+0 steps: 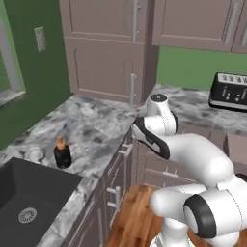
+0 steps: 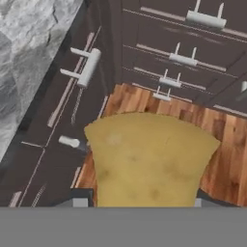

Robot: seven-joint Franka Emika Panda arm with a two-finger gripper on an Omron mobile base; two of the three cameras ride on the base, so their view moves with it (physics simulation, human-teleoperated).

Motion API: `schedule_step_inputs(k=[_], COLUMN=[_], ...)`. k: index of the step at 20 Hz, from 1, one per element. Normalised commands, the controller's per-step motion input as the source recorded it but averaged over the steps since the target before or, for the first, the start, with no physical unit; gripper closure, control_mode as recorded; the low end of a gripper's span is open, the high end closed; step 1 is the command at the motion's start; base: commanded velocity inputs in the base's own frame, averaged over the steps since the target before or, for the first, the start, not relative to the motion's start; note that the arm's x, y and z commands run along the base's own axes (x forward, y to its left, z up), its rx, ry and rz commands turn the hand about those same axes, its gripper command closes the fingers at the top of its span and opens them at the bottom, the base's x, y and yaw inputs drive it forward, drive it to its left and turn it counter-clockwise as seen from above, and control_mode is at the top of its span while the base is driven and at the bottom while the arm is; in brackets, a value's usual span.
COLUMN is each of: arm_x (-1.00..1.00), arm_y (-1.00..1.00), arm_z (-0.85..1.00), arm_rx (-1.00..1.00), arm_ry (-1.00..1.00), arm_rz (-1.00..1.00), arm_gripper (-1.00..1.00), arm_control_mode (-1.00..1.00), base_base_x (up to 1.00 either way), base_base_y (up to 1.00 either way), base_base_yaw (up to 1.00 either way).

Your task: Restock the sink supplies by placing the sponge and soap dispenser on the counter and next to the sink. Make sure the soap dispenser is upright.

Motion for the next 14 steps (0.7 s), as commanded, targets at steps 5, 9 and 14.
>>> schedule_step_inputs(k=[5, 9, 14], arm_x=[0.0, 0.0, 0.0], arm_y=[0.0, 0.0, 0.0], arm_z=[0.0, 0.0, 0.0], arm_rx=[0.0, 0.0, 0.0], arm_ry=[0.0, 0.0, 0.0], arm_rz=[0.0, 0.0, 0.0], arm_gripper=[1.0, 1.0, 1.0], arm_control_mode=[1.0, 1.0, 1.0], base_base_x=[-0.4, -0.49, -0.43], base_base_y=[-0.02, 0.43, 0.76], base_base_yaw=[0.47, 0.54, 0.61])
